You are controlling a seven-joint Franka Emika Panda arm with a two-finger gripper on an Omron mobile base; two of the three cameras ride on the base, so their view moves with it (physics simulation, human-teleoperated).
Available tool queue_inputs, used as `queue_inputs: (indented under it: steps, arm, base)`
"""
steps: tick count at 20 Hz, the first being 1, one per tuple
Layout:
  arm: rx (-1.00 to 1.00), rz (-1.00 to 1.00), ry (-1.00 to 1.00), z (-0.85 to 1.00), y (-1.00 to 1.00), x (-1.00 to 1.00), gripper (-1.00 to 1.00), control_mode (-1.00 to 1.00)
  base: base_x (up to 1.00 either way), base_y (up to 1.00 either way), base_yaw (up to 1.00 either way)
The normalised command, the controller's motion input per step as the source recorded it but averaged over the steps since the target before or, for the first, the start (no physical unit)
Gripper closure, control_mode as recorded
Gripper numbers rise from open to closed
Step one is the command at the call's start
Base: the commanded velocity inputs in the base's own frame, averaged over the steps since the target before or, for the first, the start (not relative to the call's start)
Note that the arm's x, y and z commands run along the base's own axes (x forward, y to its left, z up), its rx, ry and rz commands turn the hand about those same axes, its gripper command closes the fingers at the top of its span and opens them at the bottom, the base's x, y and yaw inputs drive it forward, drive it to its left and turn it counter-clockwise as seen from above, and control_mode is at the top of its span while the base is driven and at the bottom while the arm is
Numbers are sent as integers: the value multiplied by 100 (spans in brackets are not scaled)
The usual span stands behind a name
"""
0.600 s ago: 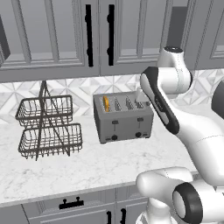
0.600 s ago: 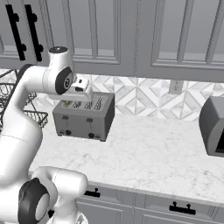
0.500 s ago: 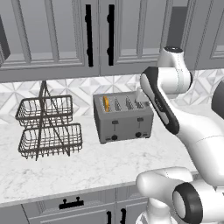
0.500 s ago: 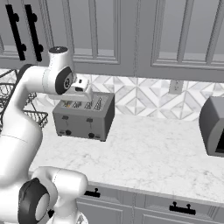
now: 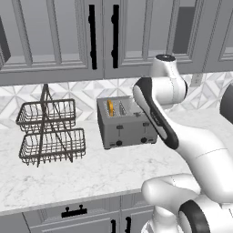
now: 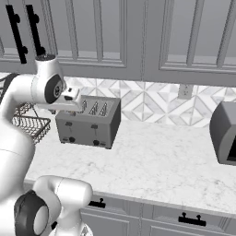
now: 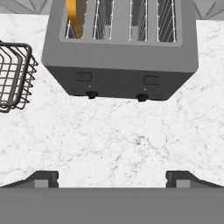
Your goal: Start the toaster. Once the lever pops up, take the bread to the plate on the dining counter.
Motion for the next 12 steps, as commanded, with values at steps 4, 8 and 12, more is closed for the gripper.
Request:
queue_inputs:
  steps: [4, 8, 12]
  arm:
    - [-5, -5, -8, -35, 72, 11, -100, -100]
    - [-8, -12, -8, -51, 56, 36, 100, -100]
    - [-8, -18, -12, -53, 35, 37, 100, -100]
  base:
    - [0, 0, 0]
    - [0, 0, 0]
    - [0, 0, 0]
